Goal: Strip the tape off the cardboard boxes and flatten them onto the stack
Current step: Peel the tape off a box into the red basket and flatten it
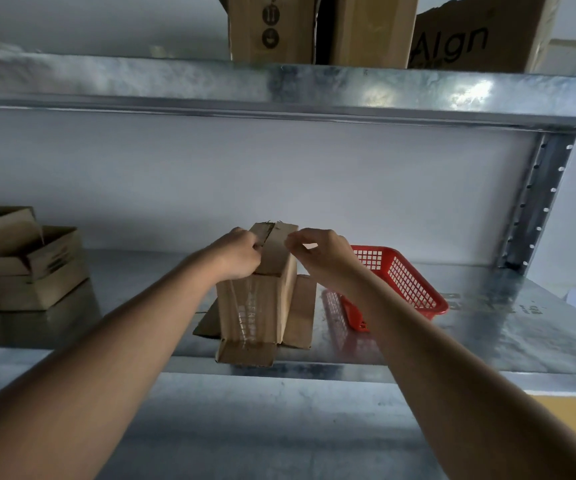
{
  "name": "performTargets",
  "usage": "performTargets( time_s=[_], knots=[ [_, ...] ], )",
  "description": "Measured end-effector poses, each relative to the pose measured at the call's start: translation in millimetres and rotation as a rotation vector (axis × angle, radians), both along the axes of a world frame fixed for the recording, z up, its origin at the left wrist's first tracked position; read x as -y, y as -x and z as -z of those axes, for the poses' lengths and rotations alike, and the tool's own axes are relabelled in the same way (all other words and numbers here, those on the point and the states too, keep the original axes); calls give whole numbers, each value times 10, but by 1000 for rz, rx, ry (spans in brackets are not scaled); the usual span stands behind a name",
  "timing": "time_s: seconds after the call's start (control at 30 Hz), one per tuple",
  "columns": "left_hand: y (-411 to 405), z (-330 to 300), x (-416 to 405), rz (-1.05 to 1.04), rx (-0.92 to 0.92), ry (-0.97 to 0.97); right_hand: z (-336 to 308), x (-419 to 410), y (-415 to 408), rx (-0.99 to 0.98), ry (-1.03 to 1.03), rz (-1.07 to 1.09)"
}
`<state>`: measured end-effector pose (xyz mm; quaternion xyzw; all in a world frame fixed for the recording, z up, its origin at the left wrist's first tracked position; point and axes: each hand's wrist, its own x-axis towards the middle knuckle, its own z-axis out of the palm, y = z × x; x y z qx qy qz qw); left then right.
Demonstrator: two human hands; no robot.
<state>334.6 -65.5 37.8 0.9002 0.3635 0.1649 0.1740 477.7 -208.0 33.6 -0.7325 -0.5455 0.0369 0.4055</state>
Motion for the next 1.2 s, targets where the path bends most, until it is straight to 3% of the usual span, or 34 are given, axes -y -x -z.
performTargets(
  time_s=[0.27,0.57,0.77,0.9,1.03,1.2],
  knots=[
    [282,-25,-62,12,35,64,-32,-169,280,-29,273,-154],
    [438,6,-289,224,77,52,50,-144,317,-141,47,-166],
    [412,105,-314,481,88,-106,210,-53,520,223,-213,-5],
    [452,150,-390,530,94,-170,263,-50,561,259,-264,233],
    [518,155,-419,546,228,-194,242,-78,514,257,-167,311],
    [507,110,-555,515,408,-304,62,-149,482,443,69,382]
  ],
)
